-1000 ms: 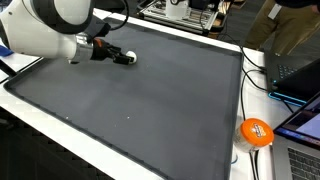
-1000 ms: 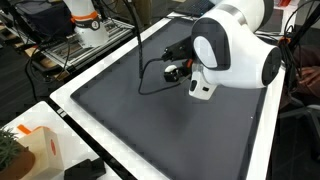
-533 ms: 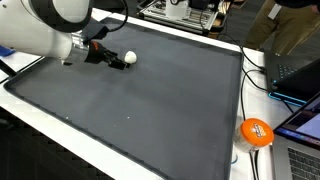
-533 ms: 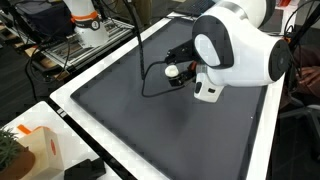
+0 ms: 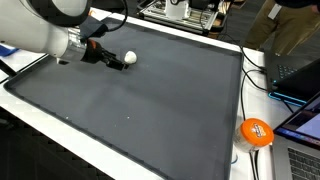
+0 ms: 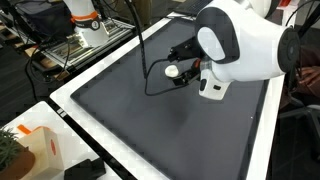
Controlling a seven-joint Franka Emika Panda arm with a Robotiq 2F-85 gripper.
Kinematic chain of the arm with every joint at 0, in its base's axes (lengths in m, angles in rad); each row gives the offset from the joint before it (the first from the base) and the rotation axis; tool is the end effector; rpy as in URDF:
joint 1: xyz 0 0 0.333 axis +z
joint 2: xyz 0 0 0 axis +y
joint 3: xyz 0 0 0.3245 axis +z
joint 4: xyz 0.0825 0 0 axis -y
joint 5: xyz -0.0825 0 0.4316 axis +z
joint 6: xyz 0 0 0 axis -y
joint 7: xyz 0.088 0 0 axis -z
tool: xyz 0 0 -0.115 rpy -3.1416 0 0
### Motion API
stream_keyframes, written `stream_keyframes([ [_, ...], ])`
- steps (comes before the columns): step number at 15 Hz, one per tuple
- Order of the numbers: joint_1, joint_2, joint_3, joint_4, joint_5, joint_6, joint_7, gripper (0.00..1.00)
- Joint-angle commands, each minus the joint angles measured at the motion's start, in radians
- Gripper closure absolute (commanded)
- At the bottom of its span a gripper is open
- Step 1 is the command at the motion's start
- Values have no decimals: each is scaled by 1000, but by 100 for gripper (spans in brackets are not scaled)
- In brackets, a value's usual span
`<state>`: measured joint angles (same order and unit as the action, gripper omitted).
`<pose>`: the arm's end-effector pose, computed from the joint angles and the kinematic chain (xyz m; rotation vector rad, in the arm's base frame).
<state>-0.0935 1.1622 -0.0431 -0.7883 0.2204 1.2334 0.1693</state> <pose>0.7520 -0.0601 0.1607 -2.7568 0.4162 1.0492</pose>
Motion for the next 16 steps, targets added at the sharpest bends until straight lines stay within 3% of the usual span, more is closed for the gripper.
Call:
stream_keyframes([
  [1,5,-37,2,-27,-1,-32,-2,0],
  [16,69,29,-33,12,-117,-82,10,0],
])
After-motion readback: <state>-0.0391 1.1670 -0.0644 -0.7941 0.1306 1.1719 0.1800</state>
